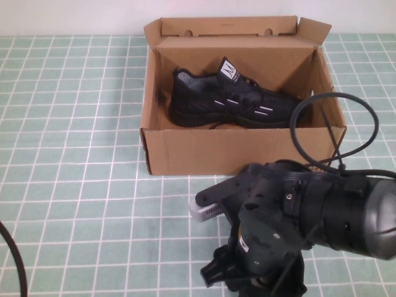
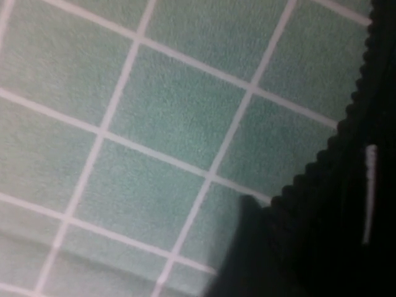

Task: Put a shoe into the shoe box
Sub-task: Pick up the shoe from the table

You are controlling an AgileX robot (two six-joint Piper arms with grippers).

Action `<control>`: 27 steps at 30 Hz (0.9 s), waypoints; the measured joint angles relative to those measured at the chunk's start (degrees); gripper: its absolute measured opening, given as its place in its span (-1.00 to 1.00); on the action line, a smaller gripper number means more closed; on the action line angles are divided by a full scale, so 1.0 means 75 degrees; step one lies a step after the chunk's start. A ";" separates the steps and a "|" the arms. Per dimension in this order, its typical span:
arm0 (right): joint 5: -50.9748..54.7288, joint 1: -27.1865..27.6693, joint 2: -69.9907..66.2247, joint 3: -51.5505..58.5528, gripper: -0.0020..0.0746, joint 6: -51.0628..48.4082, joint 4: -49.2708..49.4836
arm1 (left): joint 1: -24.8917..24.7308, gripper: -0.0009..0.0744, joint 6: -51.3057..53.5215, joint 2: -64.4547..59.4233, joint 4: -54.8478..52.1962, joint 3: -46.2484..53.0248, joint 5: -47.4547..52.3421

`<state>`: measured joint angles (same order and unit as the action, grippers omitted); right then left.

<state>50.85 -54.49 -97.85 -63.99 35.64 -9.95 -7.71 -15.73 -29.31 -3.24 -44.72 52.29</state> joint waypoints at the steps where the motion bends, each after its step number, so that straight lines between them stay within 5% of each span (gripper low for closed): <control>1: 0.0000 0.0000 -0.0042 0.0000 0.09 -0.0082 -0.0017 | 0.0000 -0.99 0.0000 0.0000 0.0000 0.0000 0.0000; 5: 0.0055 0.0000 -0.0108 0.0000 -0.65 -0.0517 -0.0028 | 0.0000 -0.99 0.0000 0.0000 0.0000 0.0000 0.0000; 8: 0.0148 0.0000 -0.0108 0.0000 -0.87 -0.0778 0.0005 | 0.0000 -0.99 0.0000 0.0000 0.0000 0.0000 0.0015; 20: 0.0458 0.0000 0.1428 0.0000 -0.94 -0.1545 -0.0453 | 0.0000 -0.99 0.0000 0.0000 0.0261 0.0000 0.0015; 27: 0.0605 0.0000 0.2834 0.0017 -0.94 -0.2393 -0.0515 | 0.0000 -0.99 0.0739 0.0000 0.2795 0.0000 0.0024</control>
<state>55.38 -54.49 -76.59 -63.87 17.69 -13.82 -7.71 -10.19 -29.31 17.72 -44.72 52.48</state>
